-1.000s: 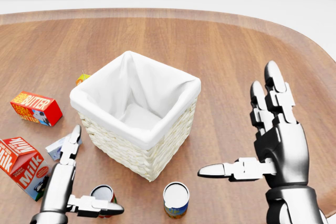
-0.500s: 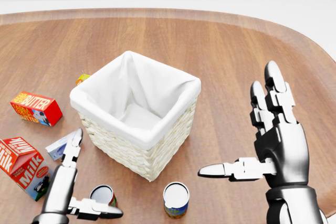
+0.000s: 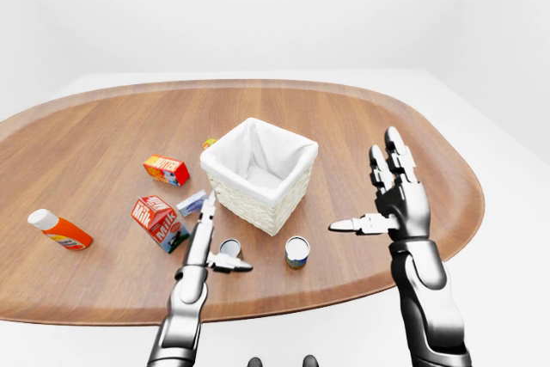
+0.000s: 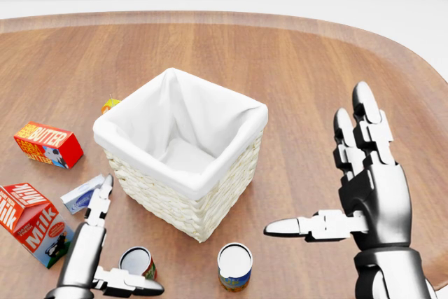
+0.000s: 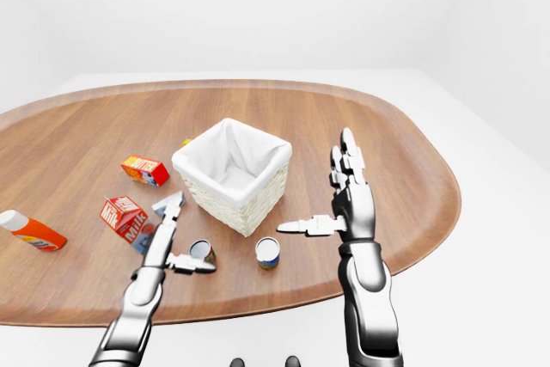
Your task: Pick up the tomato sauce, and put it in the basket.
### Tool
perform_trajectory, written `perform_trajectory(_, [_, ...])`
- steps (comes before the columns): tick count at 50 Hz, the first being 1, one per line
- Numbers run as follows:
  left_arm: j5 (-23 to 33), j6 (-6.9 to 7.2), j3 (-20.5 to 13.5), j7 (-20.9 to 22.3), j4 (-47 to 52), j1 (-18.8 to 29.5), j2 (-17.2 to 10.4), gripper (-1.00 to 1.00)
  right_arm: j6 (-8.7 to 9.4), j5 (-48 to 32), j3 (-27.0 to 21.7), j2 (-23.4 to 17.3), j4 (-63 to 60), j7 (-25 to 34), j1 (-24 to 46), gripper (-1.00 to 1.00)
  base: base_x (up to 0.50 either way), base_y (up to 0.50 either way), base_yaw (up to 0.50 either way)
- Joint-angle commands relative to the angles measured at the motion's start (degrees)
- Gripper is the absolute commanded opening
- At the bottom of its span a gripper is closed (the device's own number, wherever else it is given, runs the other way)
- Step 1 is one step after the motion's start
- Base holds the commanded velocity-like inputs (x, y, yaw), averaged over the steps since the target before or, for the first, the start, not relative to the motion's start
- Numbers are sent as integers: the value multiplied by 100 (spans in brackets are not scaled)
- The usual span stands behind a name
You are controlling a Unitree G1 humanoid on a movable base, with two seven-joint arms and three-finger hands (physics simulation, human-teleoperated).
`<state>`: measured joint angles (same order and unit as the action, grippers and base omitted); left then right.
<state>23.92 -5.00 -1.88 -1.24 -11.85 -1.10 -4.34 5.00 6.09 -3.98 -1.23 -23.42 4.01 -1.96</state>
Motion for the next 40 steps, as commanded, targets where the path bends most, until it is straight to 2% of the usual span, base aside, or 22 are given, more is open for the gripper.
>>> perform_trajectory(1, [89,0,-2,-80,-193,35,-18,97,0,-2,11,4,4,2,-17,100,0,0,0])
perform_trajectory(40, [139,0,65,-342,-991,283,-43,97,0,-12,36,12,24,3,-33,100,0,0,0])
